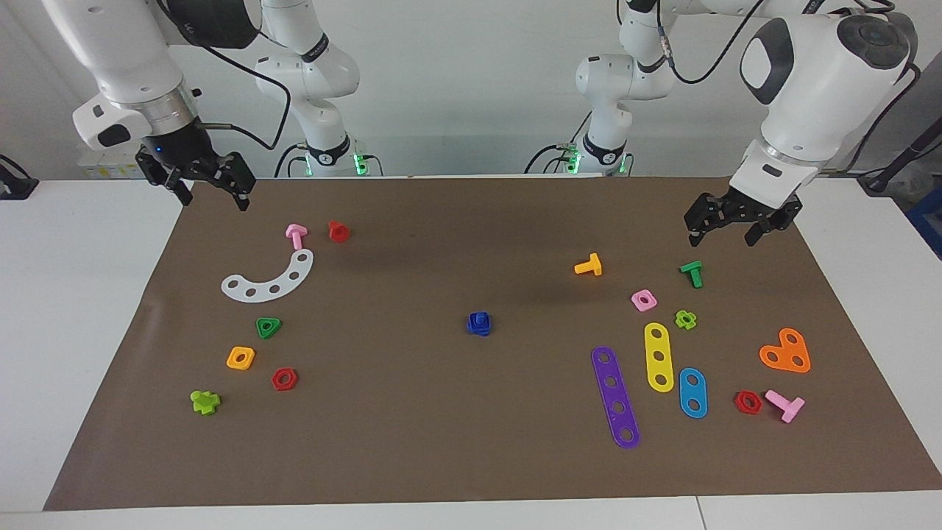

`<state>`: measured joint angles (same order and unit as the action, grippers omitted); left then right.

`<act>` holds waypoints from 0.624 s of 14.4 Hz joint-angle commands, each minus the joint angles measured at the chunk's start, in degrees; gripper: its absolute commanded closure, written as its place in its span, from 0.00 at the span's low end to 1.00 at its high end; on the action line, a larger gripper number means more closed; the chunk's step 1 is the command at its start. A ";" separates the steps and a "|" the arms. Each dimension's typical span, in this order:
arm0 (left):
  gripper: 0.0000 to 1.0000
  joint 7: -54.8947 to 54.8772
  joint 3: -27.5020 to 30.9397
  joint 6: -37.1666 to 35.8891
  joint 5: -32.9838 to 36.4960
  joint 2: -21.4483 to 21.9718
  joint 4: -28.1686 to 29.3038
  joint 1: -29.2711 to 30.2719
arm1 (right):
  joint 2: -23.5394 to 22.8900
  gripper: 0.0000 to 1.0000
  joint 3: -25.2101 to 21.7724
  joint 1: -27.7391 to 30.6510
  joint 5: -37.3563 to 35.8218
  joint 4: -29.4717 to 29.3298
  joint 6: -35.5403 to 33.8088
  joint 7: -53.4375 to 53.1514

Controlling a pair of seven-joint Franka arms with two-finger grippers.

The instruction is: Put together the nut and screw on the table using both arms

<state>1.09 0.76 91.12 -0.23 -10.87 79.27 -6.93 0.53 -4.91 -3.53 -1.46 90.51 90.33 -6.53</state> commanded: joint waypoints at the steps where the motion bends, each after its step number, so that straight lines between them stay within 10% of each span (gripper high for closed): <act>1: 0.00 -0.82 0.30 2.39 -2.06 1.29 2.21 0.07 | 0.97 0.00 0.34 0.27 0.15 0.99 0.29 1.17; 9: 0.00 -0.39 0.65 0.37 0.57 2.35 3.79 0.07 | 0.88 0.00 0.34 0.27 0.15 0.99 0.29 1.17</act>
<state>1.09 1.21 91.72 -1.01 -10.83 80.16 -6.88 0.53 -4.91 -3.53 -1.46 90.51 90.33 -6.53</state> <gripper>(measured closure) 0.000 0.000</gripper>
